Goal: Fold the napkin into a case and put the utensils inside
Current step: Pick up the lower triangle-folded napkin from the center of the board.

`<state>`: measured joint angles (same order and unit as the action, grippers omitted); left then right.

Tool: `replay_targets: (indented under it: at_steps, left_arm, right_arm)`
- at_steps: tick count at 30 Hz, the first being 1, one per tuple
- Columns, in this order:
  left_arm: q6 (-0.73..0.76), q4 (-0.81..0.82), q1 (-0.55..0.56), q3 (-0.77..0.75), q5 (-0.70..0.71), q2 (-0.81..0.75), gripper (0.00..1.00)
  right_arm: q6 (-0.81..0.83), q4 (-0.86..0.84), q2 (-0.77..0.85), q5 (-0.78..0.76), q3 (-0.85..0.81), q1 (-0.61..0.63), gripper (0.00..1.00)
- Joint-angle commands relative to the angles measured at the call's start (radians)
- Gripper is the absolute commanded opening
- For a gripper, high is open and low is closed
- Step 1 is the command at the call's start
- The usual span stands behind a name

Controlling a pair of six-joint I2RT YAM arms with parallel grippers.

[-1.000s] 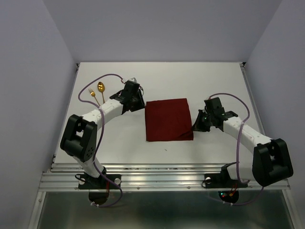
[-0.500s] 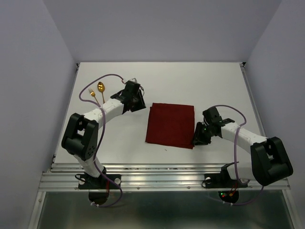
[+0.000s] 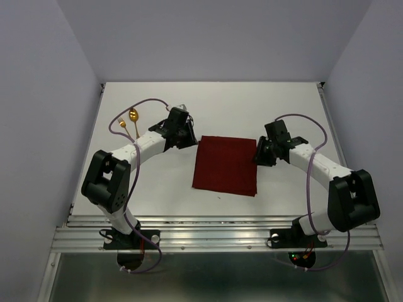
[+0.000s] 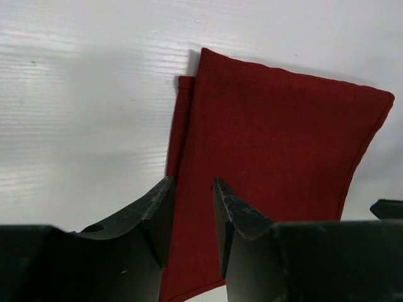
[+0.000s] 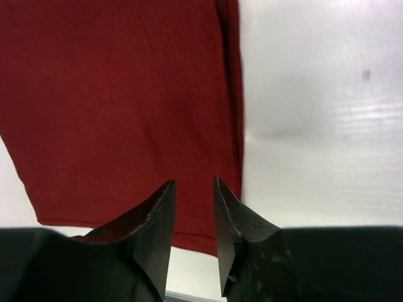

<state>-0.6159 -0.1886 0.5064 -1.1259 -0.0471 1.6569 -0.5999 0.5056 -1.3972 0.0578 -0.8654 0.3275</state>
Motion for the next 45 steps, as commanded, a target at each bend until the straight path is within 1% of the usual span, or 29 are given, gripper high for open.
replay_targets:
  at_steps: [1,3,4,7,9,13,14,22,28,32,34,40,45]
  left_arm:
    - [-0.007,0.035,0.027,0.006,-0.045,-0.057,0.40]
    - [-0.007,0.044,0.034,0.002,-0.060,-0.045,0.39]
    - [-0.008,0.047,0.035,0.000,-0.065,-0.040,0.38]
    - [-0.010,0.072,0.041,-0.011,-0.088,-0.014,0.37]
    - [-0.008,0.078,0.041,-0.015,-0.097,0.010,0.36]
    - [-0.005,0.098,0.043,-0.028,-0.119,0.053,0.34]
    - [-0.004,0.101,0.044,-0.035,-0.125,0.076,0.34]
    - [0.010,0.103,0.047,-0.055,-0.125,0.170,0.34]
    - [0.019,0.112,0.047,-0.006,-0.123,0.181,0.34]
    - [0.007,0.146,0.050,0.067,-0.134,0.155,0.34]
    - [0.005,0.146,0.060,0.083,-0.129,0.138,0.34]
    - [-0.007,0.144,0.089,0.146,-0.122,0.092,0.34]
    - [-0.042,0.144,0.139,0.192,-0.116,0.066,0.34]
  right_arm:
    - [0.000,-0.067,-0.098,-0.044,-0.128,-0.019,0.29]
    - [0.012,-0.094,-0.149,-0.024,-0.167,-0.031,0.24]
    - [0.014,-0.101,-0.175,-0.023,-0.187,-0.031,0.19]
    - [0.028,-0.113,-0.296,-0.022,-0.288,-0.053,0.12]
    - [0.032,-0.114,-0.331,-0.032,-0.319,-0.053,0.09]
    - [0.043,-0.114,-0.399,-0.053,-0.372,-0.074,0.08]
    - [0.043,-0.114,-0.410,-0.090,-0.382,-0.084,0.08]
    - [0.074,-0.128,-0.525,-0.111,-0.400,-0.084,0.06]
    - [0.083,-0.142,-0.543,-0.102,-0.377,-0.084,0.06]
    - [0.101,-0.156,-0.531,-0.066,-0.362,-0.084,0.06]
    - [0.103,-0.156,-0.517,-0.029,-0.348,-0.084,0.06]
    - [0.110,-0.167,-0.461,0.017,-0.276,-0.084,0.06]
    - [0.140,-0.141,-0.438,0.024,-0.282,-0.084,0.06]
